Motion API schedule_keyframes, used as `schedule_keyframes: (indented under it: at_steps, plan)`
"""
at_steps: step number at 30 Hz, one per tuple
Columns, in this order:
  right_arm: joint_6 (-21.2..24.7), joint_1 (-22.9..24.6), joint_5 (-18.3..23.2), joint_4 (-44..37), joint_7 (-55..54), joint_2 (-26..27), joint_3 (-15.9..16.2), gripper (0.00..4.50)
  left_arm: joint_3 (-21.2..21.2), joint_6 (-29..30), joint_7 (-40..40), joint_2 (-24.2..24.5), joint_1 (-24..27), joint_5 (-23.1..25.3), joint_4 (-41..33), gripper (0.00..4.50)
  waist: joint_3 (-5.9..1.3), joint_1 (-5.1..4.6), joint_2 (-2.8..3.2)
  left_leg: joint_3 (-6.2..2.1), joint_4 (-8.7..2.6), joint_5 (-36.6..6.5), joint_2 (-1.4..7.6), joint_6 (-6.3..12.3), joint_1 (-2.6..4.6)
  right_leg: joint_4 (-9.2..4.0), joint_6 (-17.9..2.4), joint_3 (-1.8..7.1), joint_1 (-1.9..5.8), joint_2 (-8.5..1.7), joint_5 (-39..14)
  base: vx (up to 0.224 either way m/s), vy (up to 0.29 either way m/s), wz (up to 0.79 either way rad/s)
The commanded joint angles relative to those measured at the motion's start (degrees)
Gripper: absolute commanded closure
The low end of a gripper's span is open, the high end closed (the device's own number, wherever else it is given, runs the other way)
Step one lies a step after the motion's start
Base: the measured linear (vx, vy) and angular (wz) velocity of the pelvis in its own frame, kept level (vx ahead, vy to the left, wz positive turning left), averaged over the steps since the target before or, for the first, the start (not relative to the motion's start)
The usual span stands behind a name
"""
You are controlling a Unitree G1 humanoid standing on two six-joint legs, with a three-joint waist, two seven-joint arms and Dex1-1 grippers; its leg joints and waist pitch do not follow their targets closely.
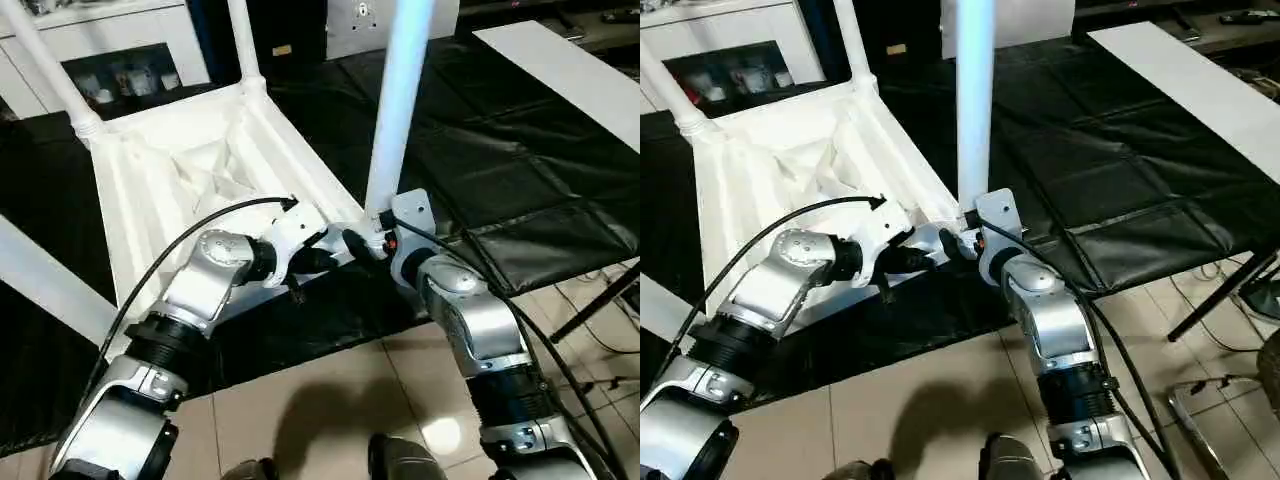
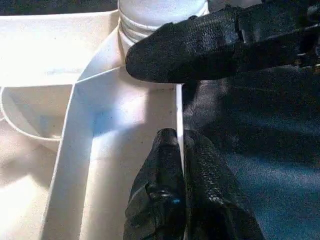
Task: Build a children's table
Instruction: Rotate leg to tighten
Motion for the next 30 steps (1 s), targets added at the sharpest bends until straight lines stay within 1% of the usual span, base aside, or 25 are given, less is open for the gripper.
schedule_keyframes:
  at_steps: [1, 2, 3, 4, 5, 6, 8, 9, 11, 12, 15, 18, 19, 21, 22, 23, 24, 25, 26, 27, 28, 29, 30]
  plan:
    - [0.6, 2.2, 0.6, -0.4, 2.4, -0.5, 0.5, 0.01, 0.4, -1.8, -0.4, 1.8, -1.1, -0.1, 0.2, 4.5, -5.31, 0.27, 0.11, -0.57, -3.19, -9.8, 1.88, 6.51, 0.12, -3.14, -11.9, 2.64, 4.69, -3.03, -14.4, 0.0, 0.0, 0.0]
    - [-0.2, 2.6, 1.2, -1.2, 4.0, -1.0, 0.6, 0.01, 0.5, -2.3, -0.8, 2.0, -1.1, -0.2, 0.5, 4.5, -5.34, 0.46, -0.02, -0.54, -3.17, -9.4, 1.88, 6.86, 0.09, -3.16, -11.8, 2.63, 4.71, -3.01, -14.5, 0.0, 0.0, 0.0]
    - [-0.5, 2.9, 1.7, -1.8, 5.1, -1.4, 0.8, 0.01, 0.5, -2.7, -1.1, 2.2, -1.1, -0.3, 0.7, 4.5, -5.38, 0.54, 0.04, -0.55, -3.16, -9.5, 1.89, 7.06, 0.16, -3.18, -11.7, 2.62, 4.69, -3.01, -14.5, 0.0, 0.0, 0.0]
    - [0.2, 3.4, 1.8, -3.0, 5.7, -2.4, 1.3, 0.01, 0.6, -3.4, -1.5, 2.6, -1.1, -0.4, 1.1, 4.5, -5.35, 0.59, 0.04, -0.59, -3.18, -9.4, 1.94, 7.16, 0.14, -3.14, -11.7, 2.61, 4.67, -2.97, -14.5, 0.0, 0.0, 0.0]
    - [-0.5, 3.5, 1.8, -3.1, 6.9, -3.2, 1.8, 0.01, 0.5, -4.6, -2.3, 3.0, -1.1, -0.5, 1.6, 4.5, -5.44, 0.75, -0.12, -0.6, -3.13, -9.3, 1.9, 7.2, 0.17, -3.11, -11.7, 2.58, 4.7, -2.91, -14.7, 0.0, 0.0, 0.0]
    - [-1.2, 3.5, 1.9, -3.0, 7.6, -3.8, 2.1, 0.01, 0.3, -5.6, -2.8, 3.2, -1.2, -0.6, 2.1, 4.5, -5.38, 0.73, -0.06, -0.59, -3.16, -9.5, 1.96, 7.11, 0.17, -3.08, -11.6, 2.64, 4.66, -2.94, -14.9, 0.0, 0.0, 0.0]
    - [-1.9, 3.4, 1.5, -2.8, 7.4, -4.9, 1.9, 0.01, 0.3, -6.0, -3.6, 3.6, -1.2, -0.9, 2.7, 4.5, -5.35, 0.81, -0.02, -0.55, -3.16, -10.6, 1.98, 6.68, 0.3, -3.23, -11.4, 2.65, 4.5, -2.97, -16.3, 0.0, 0.0, 0.0]
    - [-2.6, 3.4, 1.6, -2.8, 8.3, -5.7, 1.8, 0.01, 0.2, -6.3, -4.1, 3.8, -1.3, -1.0, 3.1, 4.5, -5.32, 0.89, 0.27, -0.59, -3.17, -10.9, 2.0, 6.4, 0.36, -3.26, -11.4, 2.63, 4.49, -3.0, -16.7, 0.0, 0.0, 0.0]
    - [-3.3, 3.5, 1.9, -2.9, 9.6, -6.7, 1.5, 0.01, -0.1, -7.3, -4.9, 4.2, -1.3, -0.9, 3.8, 4.5, -5.36, 0.94, 0.06, -0.6, -3.12, -11.2, 1.97, 6.3, 0.3, -3.31, -11.1, 2.62, 4.54, -2.98, -16.8, 0.0, 0.0, 0.0]
    - [-3.7, 3.8, 2.0, -3.2, 10.5, -7.5, 1.0, 0.01, -0.3, -8.0, -5.4, 4.5, -1.2, -0.7, 4.2, 4.5, -5.33, 0.98, 0.09, -0.62, -3.18, -11.2, 2.02, 6.24, 0.32, -3.26, -11.1, 2.63, 4.52, -2.96, -16.8, 0.0, 0.0, 0.0]
    - [-3.3, 4.5, 2.0, -3.9, 11.8, -9.8, 0.9, 0.01, -0.4, -9.0, -5.9, 4.5, -1.4, -0.9, 5.2, 4.5, -5.71, 1.01, 0.08, -0.6, -2.93, -10.1, 1.97, 6.77, 0.29, -3.05, -11.7, 2.65, 4.74, -2.94, -15.0, 0.0, 0.0, 0.0]
    - [-3.5, 4.9, 1.1, -3.9, 12.7, -11.1, 2.1, 0.01, -0.6, -9.6, -6.1, 4.6, -1.3, -1.0, 5.5, 4.5, -6.03, 1.1, 0.09, -0.6, -2.73, -8.8, 1.92, 7.34, 0.19, -2.83, -12.2, 2.6, 4.89, -2.97, -13.6, 0.0, 0.0, 0.0]
    - [-3.5, 5.0, 0.9, -3.9, 13.1, -11.5, 2.6, 0.01, -0.7, -9.8, -6.2, 4.6, -1.2, -1.0, 5.6, 4.5, -6.35, 1.13, 0.1, -0.58, -2.59, -8.1, 1.89, 7.53, 0.2, -2.7, -12.4, 2.59, 5.0, -3.0, -12.9, 0.0, 0.0, 0.0]
    - [-3.5, 5.1, 0.9, -4.0, 13.2, -11.7, 2.7, 0.01, -0.8, -9.9, -6.3, 4.7, -1.3, -1.0, 5.7, 4.5, -6.4, 1.14, 0.06, -0.52, -2.5, -7.9, 1.79, 7.89, 0.09, -2.72, -12.4, 2.57, 5.06, -2.96, -13.2, 0.0, 0.0, 0.0]
    - [-3.7, 5.0, 0.8, -4.1, 14.0, -12.2, 3.2, 0.01, -0.9, -10.4, -6.6, 4.6, -1.6, -0.9, 6.4, 4.5, -6.73, 1.12, -0.17, -0.46, -2.39, -7.7, 1.78, 7.94, 0.15, -2.74, -12.2, 2.56, 5.15, -2.93, -13.7, 0.0, 0.0, 0.0]
    - [-3.9, 4.9, 1.1, -4.1, 14.5, -12.5, 3.3, 0.01, -0.9, -10.8, -6.9, 4.6, -2.0, -0.9, 6.8, 4.5, -6.51, 1.22, -0.46, -0.44, -2.41, -7.7, 1.75, 7.96, 0.07, -2.91, -11.8, 2.51, 4.99, -2.92, -14.6, 0.0, 0.0, 0.0]
    - [-4.0, 4.8, 1.2, -4.2, 14.9, -12.6, 3.4, 0.01, -1.0, -11.1, -7.2, 4.6, -2.2, -0.9, 7.1, 4.5, -6.49, 1.27, -0.2, -0.43, -2.35, -8.0, 1.66, 7.99, 0.11, -3.01, -11.4, 2.48, 4.96, -2.88, -15.8, 0.0, 0.0, 0.0]
    - [-4.1, 4.3, 1.4, -3.9, 15.4, -12.8, 3.4, 0.01, -1.0, -11.5, -7.7, 4.7, -2.8, -1.0, 7.7, 4.5, -5.98, 1.28, -0.26, -0.43, -2.49, -8.5, 1.7, 7.97, 0.03, -3.14, -11.2, 2.49, 4.73, -2.89, -16.4, 0.0, 0.0, 0.0]
    - [-4.9, 3.6, 1.9, -3.6, 16.4, -13.0, 3.3, 0.01, -1.2, -12.3, -8.7, 4.7, -3.5, -1.1, 8.7, 4.5, -5.28, 1.28, -0.49, -0.38, -2.67, -9.4, 1.56, 8.21, -0.07, -3.5, -10.5, 2.45, 4.39, -2.74, -17.8, 0.0, 0.0, 0.0]
    - [-5.5, 3.0, 2.2, -3.2, 17.1, -13.2, 3.2, 0.01, -1.3, -13.0, -9.4, 4.7, -4.0, -1.2, 9.5, 4.5, -5.14, 1.32, -0.07, -0.47, -2.72, -10.1, 1.57, 8.17, 0.02, -3.46, -10.2, 2.47, 4.42, -2.78, -18.6, 0.0, 0.0, 0.0]
    - [-7.5, 3.1, 3.0, -3.3, 18.7, -13.6, 3.1, 0.01, -1.6, -13.7, -10.0, 4.8, -4.0, -1.1, 10.0, 4.5, -5.35, 1.5, 0.96, -0.58, -2.71, -10.5, 1.61, 7.9, 0.23, -3.36, -10.2, 2.39, 4.57, -2.79, -18.8, 0.0, 0.0, 0.0]
    - [-9.0, 3.0, 3.9, -3.2, 20.4, -14.0, 2.9, 0.01, -1.8, -14.4, -10.6, 4.8, -4.1, -1.2, 10.6, 4.5, -5.97, 1.47, 0.99, -0.63, -2.58, -11.2, 1.84, 7.62, 0.42, -3.68, -10.1, 2.29, 4.64, -2.82, -17.6, 0.0, 0.0, 0.0]
    - [-10.7, 3.0, 4.9, -3.0, 22.2, -14.5, 2.5, 0.01, -2.0, -15.3, -11.4, 4.8, -4.2, -1.3, 11.3, 4.5, -5.98, 1.7, 0.89, -0.75, -2.6, -11.0, 1.75, 7.83, 0.18, -3.21, -10.8, 2.27, 4.9, -2.8, -15.9, 0.0, 0.0, 0.0]
